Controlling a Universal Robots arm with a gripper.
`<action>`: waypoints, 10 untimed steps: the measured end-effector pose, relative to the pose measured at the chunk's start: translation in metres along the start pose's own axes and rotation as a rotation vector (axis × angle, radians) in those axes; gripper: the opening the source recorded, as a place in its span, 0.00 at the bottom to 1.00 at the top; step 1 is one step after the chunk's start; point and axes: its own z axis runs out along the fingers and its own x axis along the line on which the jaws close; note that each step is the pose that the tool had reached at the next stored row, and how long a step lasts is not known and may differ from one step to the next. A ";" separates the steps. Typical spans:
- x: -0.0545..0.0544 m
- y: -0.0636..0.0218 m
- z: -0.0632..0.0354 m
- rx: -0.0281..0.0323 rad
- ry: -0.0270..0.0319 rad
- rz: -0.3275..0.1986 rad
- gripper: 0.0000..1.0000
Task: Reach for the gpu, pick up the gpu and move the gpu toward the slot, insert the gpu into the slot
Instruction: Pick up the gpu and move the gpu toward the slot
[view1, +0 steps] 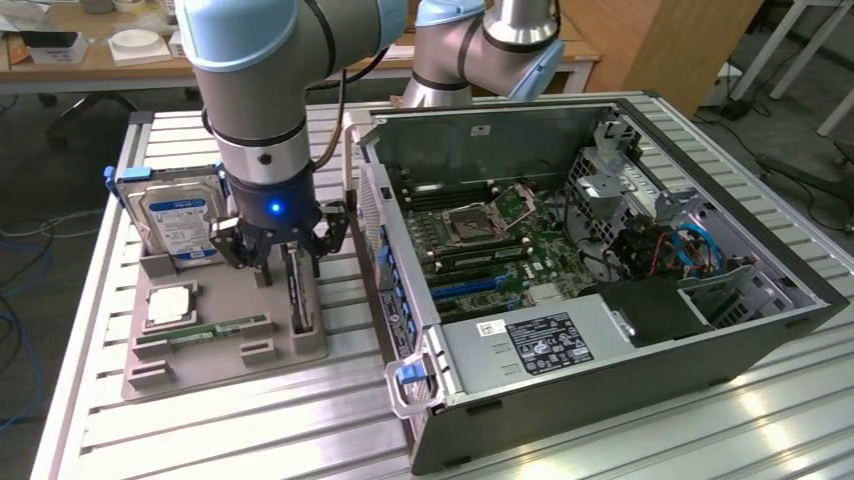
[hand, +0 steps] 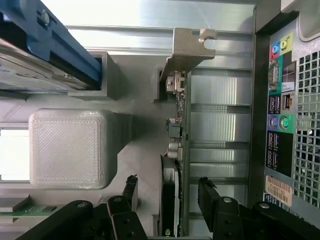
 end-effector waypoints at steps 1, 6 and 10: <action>0.000 0.0000 0.0000 0.0000 0.0000 0.000 0.60; 0.000 -0.0017 0.0000 -0.0001 -0.0001 0.000 0.60; 0.000 -0.0061 -0.0002 -0.0001 0.0000 0.000 0.60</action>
